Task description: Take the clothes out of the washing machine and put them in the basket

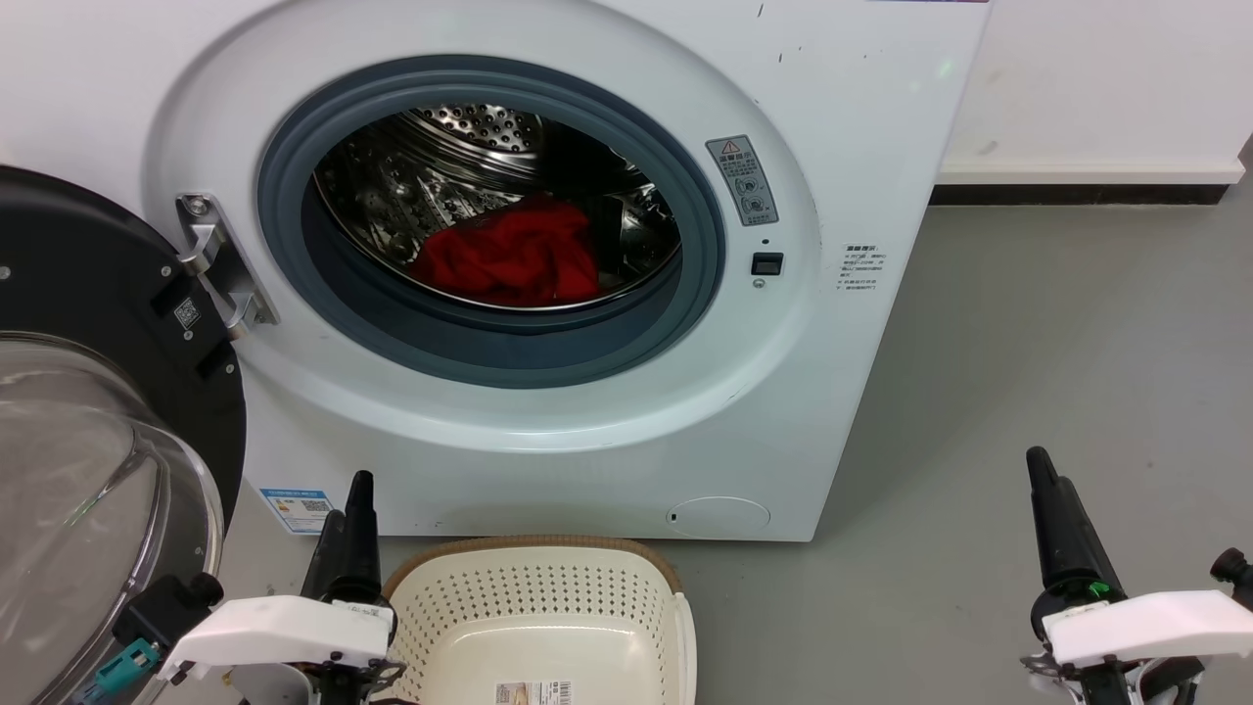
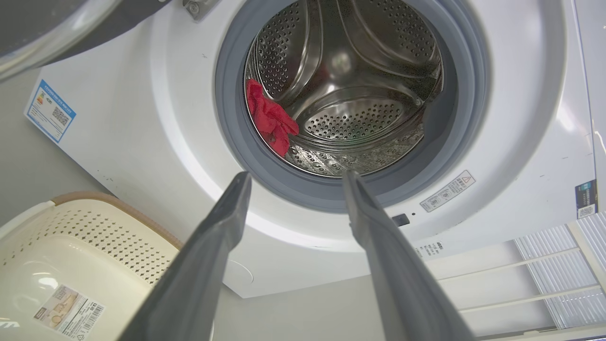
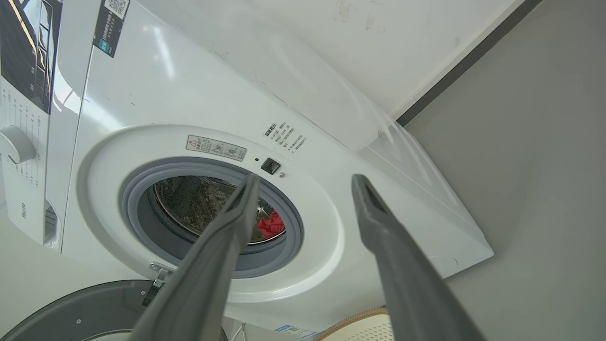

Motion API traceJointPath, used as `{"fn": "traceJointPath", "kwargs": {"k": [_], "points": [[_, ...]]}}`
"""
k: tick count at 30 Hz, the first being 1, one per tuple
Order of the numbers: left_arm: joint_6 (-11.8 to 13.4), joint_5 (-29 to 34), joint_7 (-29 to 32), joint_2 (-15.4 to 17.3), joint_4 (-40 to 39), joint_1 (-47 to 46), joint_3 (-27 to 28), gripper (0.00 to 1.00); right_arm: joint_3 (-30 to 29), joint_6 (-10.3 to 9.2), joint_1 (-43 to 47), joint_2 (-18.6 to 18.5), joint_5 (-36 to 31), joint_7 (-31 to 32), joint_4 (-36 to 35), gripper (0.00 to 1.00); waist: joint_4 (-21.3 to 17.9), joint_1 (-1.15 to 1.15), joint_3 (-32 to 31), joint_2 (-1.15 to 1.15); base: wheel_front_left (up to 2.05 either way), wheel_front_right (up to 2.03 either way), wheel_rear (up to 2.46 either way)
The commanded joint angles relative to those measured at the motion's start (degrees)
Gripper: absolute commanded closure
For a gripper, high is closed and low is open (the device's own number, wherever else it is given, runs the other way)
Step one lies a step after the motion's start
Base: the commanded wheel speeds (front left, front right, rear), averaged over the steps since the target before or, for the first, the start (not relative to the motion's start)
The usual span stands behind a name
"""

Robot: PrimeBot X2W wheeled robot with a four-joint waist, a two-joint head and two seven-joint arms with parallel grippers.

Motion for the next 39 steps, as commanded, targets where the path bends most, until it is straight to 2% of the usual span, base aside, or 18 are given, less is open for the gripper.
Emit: {"fn": "traceJointPath", "kwargs": {"k": [1,21,39], "points": [[0.37,2.05,-0.55,0.20,-1.32,-0.12,-0.32,0.00,0.16,0.01,-0.06,-0.25,-2.42,-0.68,-1.37,0.00,-0.01,0.00,0.01,0.00,0.00,0.00,0.00],[3.15,19.34,-4.29,0.24,-3.11,1.76,-2.88,0.00,2.08,0.01,2.25,-0.26,-21.76,-4.44,-4.62,0.00,-0.09,0.00,-0.12,0.00,0.00,0.00,0.00],[5.19,30.99,-7.14,0.27,-4.79,3.21,-4.12,0.00,2.60,0.01,3.88,-0.26,-35.13,-7.28,-6.50,0.00,-0.07,0.00,-0.08,0.00,0.00,0.00,0.00]]}}
